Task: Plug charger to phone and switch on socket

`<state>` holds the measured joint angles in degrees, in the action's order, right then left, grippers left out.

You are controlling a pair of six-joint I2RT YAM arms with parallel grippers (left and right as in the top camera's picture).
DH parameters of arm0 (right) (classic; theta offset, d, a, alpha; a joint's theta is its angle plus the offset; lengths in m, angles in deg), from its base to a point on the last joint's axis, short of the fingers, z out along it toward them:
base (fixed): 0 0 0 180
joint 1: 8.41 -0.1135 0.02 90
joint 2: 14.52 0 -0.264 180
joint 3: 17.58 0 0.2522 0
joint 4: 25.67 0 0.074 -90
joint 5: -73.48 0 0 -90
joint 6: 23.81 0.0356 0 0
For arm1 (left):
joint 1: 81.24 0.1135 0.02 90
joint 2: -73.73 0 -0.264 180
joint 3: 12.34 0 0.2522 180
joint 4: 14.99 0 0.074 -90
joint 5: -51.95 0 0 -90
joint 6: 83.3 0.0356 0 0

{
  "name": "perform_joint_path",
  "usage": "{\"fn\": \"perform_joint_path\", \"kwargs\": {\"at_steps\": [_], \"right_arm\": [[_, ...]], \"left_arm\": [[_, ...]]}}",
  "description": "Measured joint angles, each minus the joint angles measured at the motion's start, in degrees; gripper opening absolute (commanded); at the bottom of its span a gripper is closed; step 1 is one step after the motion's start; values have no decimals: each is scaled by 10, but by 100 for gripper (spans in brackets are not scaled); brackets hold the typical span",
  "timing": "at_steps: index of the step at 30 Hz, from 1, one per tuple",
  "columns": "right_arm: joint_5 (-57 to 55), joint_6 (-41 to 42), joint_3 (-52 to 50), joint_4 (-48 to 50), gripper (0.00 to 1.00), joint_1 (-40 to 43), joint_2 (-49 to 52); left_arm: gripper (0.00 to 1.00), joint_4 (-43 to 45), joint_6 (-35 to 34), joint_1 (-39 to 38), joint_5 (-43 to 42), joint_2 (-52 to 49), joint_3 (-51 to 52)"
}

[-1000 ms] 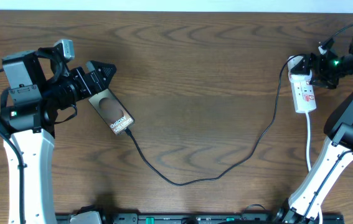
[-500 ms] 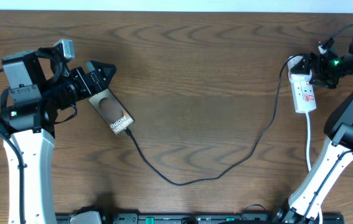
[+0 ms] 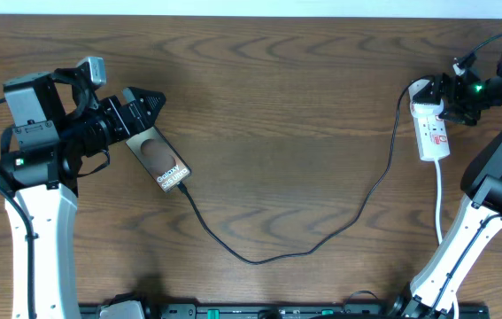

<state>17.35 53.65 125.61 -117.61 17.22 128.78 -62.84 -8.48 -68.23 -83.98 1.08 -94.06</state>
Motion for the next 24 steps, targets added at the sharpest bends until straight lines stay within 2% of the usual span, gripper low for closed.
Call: {"fn": "perform_joint_path", "kwargs": {"at_steps": [24], "right_arm": [[-23, 20, 8, -7, 99, -15, 0]], "left_arm": [[89, -5, 0, 0, 0, 0, 0]]}}
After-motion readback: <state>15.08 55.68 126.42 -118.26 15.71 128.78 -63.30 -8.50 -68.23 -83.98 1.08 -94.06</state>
